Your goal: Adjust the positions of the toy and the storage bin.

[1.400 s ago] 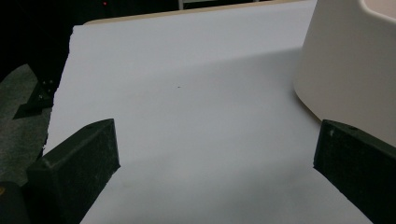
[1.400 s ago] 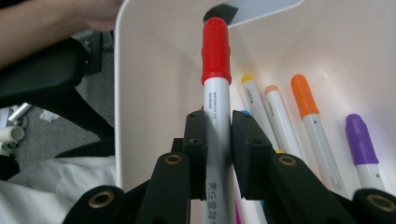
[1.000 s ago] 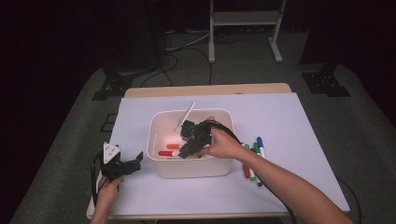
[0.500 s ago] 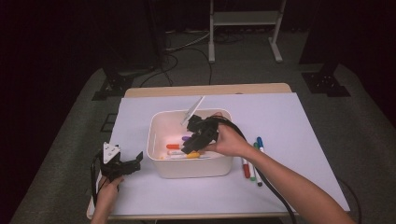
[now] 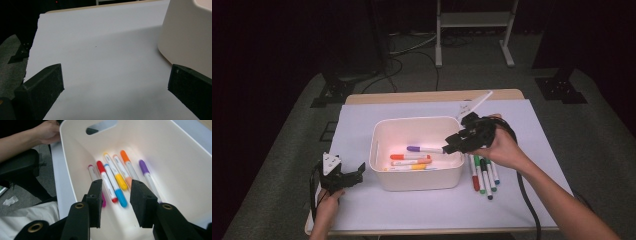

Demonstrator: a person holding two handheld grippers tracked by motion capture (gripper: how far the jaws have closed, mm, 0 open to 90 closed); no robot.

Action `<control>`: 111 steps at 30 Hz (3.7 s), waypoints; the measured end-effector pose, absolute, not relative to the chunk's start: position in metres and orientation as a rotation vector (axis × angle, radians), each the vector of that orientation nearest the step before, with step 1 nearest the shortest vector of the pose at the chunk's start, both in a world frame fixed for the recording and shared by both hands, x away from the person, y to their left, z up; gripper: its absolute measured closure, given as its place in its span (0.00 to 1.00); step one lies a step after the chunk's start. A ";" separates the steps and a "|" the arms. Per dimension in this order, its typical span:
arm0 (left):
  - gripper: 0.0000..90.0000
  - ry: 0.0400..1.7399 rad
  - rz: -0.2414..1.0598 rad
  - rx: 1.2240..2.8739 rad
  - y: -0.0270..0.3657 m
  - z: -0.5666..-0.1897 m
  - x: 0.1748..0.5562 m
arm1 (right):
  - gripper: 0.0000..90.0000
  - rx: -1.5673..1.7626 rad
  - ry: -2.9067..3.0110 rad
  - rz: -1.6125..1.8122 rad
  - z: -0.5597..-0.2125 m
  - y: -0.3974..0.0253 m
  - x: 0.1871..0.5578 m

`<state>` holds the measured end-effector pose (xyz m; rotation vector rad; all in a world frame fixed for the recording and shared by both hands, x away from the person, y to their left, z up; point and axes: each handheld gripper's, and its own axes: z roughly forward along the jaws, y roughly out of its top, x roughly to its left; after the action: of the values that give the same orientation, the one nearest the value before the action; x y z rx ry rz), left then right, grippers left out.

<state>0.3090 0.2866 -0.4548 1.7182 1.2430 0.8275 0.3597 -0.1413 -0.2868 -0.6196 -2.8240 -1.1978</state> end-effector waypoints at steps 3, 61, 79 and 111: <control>0.00 1.246 0.825 1.718 0.287 -0.455 0.309 | 0.66 -0.699 -2.803 -1.236 -0.290 -0.168 0.356; 0.00 1.243 0.833 1.719 0.286 -0.455 0.309 | 0.84 -1.621 -2.743 -0.976 -0.440 -0.316 0.352; 0.00 1.251 0.826 1.724 0.286 -0.455 0.310 | 0.84 -1.548 -2.662 -1.148 -0.407 -0.319 0.337; 0.00 1.240 0.828 1.712 0.286 -0.455 0.309 | 0.84 -0.978 -2.756 -1.370 -0.253 -0.214 0.331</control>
<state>0.3093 0.2858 -0.4551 1.7119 1.2402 0.8279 0.3313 -0.2136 -0.2529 -0.9782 -2.7558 -1.3697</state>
